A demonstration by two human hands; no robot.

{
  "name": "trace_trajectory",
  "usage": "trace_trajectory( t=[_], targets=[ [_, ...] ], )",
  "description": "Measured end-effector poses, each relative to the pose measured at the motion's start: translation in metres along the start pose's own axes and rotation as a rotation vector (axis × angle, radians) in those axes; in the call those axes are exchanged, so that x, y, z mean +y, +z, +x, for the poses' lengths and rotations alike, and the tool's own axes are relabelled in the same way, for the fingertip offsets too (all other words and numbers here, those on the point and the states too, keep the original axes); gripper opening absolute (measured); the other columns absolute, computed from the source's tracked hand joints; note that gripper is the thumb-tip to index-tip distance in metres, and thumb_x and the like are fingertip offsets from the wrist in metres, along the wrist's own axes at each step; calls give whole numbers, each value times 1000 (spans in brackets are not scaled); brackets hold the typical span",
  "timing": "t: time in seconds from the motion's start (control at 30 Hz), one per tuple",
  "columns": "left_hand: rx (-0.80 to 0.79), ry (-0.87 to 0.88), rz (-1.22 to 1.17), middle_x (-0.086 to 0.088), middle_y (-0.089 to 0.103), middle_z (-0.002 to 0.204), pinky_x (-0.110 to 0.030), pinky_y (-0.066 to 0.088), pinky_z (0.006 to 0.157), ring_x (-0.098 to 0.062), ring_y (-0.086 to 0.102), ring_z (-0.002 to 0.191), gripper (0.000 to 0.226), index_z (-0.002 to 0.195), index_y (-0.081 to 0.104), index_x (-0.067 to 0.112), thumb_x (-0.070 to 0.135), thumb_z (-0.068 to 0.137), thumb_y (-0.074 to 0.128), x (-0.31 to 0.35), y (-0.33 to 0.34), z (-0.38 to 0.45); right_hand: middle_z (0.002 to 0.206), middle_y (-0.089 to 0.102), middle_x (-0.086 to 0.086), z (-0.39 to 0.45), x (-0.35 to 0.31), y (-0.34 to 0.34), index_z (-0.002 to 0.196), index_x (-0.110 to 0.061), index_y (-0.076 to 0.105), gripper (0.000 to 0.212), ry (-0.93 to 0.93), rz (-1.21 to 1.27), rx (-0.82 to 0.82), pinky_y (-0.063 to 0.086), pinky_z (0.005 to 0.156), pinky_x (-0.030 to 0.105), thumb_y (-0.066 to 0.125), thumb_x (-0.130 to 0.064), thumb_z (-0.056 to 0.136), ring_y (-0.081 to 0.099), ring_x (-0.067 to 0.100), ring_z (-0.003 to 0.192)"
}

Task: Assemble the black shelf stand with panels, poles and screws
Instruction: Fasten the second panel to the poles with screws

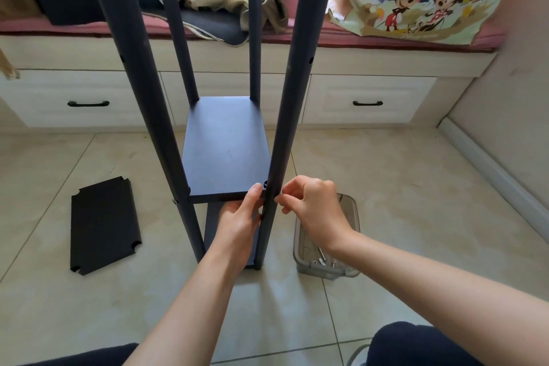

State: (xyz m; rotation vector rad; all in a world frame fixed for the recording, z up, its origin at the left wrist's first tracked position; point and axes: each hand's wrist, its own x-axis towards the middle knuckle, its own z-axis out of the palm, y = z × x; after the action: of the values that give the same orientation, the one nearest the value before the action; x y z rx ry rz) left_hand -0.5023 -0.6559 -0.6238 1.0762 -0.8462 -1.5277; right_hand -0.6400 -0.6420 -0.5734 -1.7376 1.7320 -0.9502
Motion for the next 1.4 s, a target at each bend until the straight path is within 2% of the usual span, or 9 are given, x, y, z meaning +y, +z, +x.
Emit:
trace_trajectory(
  t=[0.13,0.33,0.47,0.57,0.7,1.03,1.23,1.3,1.4],
  targets=[
    [-5,13,-19,-15,75,110,-36,52,92,-29,70,108,31,112,70,3,26,103,52,3,3,-2,67,72,0,1,1,1,86,-9,72,8,23,45,18,58,76,34,74,-16,87,70,9,65],
    [-6,9,-33,-12,77,103,-32,52,86,-28,73,103,29,87,79,22,30,100,54,7,7,-6,66,72,-3,1,3,1,84,-13,72,3,20,26,25,57,76,35,74,-14,86,70,10,68],
    [-6,16,-24,-12,77,105,-36,52,91,-30,71,106,24,96,74,19,33,98,55,8,6,-6,66,72,-3,0,3,1,84,-10,73,3,32,63,26,59,76,35,75,-12,85,70,7,66],
    [-23,26,-27,-15,75,110,-45,51,102,-33,70,109,33,105,73,14,40,91,59,8,5,-7,68,74,1,1,2,0,84,-7,74,3,67,143,21,60,77,38,75,-11,85,71,9,64],
    [-28,9,-48,-15,75,112,-50,48,106,-34,68,112,24,96,79,22,32,98,58,7,3,-6,66,73,4,3,2,-2,82,-5,74,6,60,160,10,60,74,38,77,-9,83,71,12,60],
    [24,-49,-21,-11,76,107,-51,46,109,-28,70,109,27,107,73,8,27,102,54,7,-1,-7,65,72,-2,1,0,-1,83,-9,72,8,-15,44,-5,53,64,19,79,-11,81,68,4,60],
    [32,-13,0,-8,77,104,-51,50,104,-25,71,105,19,98,74,20,27,101,57,9,3,-11,71,72,-2,4,0,-8,114,-28,58,38,-76,50,-155,53,69,17,75,-11,86,69,6,67],
    [24,-22,4,-7,77,105,-52,49,105,-25,71,107,20,96,76,23,31,101,58,10,3,-12,73,72,-2,8,1,-11,117,-28,59,38,-86,38,-192,56,73,22,73,-11,87,69,7,69],
    [6,-31,23,-5,77,108,-53,47,107,-25,69,110,21,99,76,26,38,100,59,9,2,-12,71,72,-4,10,-1,-13,115,-31,57,39,-109,18,-208,52,70,16,74,-11,86,69,6,67]
  ],
)
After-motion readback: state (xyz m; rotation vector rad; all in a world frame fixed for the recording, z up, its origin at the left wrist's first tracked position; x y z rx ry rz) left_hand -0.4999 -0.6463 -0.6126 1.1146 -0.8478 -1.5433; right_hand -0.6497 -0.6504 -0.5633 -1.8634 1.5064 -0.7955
